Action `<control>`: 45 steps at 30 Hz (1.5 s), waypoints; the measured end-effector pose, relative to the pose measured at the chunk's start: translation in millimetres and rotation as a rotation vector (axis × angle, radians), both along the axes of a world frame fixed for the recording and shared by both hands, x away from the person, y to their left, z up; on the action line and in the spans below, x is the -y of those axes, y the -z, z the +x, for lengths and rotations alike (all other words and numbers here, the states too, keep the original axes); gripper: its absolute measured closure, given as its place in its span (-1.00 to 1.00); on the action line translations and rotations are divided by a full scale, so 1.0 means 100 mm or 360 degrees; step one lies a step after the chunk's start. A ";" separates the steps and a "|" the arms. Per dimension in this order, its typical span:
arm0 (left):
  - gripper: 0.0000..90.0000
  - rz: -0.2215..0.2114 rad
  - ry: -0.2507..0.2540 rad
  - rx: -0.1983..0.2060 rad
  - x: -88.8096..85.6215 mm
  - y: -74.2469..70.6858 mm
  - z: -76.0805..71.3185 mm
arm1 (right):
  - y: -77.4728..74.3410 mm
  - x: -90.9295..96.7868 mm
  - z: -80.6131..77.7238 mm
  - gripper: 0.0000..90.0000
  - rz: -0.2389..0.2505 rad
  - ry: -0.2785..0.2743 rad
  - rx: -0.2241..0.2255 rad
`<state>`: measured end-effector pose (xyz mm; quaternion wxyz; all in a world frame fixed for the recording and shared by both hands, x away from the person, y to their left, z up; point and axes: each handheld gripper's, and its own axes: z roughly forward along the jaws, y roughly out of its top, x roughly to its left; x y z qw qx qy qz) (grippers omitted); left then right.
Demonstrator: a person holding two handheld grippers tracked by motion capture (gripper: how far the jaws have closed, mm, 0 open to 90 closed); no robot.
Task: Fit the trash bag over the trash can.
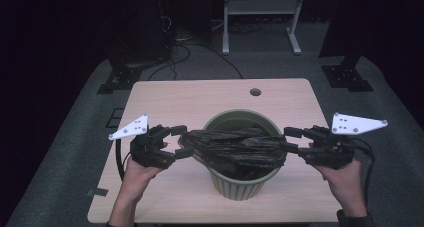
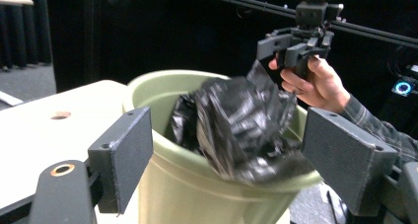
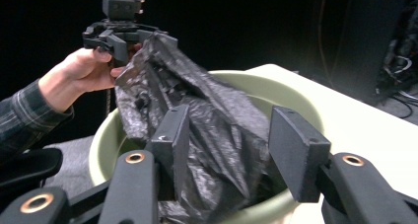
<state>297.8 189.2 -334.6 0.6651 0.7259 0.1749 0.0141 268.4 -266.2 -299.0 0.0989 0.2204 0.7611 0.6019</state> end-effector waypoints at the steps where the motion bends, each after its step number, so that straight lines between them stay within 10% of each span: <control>1: -0.60 0.0011 0.0011 -0.0004 0.01 0.01 -0.01 | 0.01 -0.04 0.00 0.13 -0.0010 -0.0024 0.0002; 10: -0.03 0.0056 0.0122 -0.0036 0.10 0.09 -0.02 | 0.08 -0.41 0.03 0.39 -0.0165 -0.0145 0.0047; 14: 0.42 0.0085 0.0166 -0.0027 0.11 0.08 -0.02 | 0.10 -0.52 0.05 0.95 -0.0278 -0.0130 0.0076; 30: 0.94 0.0015 0.0074 0.0003 -0.20 -0.02 0.05 | 0.03 0.06 0.43 1.00 -0.0074 0.0230 -0.0009; 32: 0.94 -0.0015 0.0045 0.0006 -0.26 -0.02 0.05 | 0.06 0.11 0.48 1.00 -0.0066 0.0242 -0.0043; 40: -0.13 -0.0068 -0.0009 0.0050 -0.03 -0.12 0.06 | 0.14 0.04 0.46 1.00 -0.0069 0.0193 -0.0049; 45: -0.21 -0.0127 0.0096 0.0080 0.20 -0.25 0.07 | 0.14 0.03 0.45 1.00 -0.0068 0.0180 -0.0058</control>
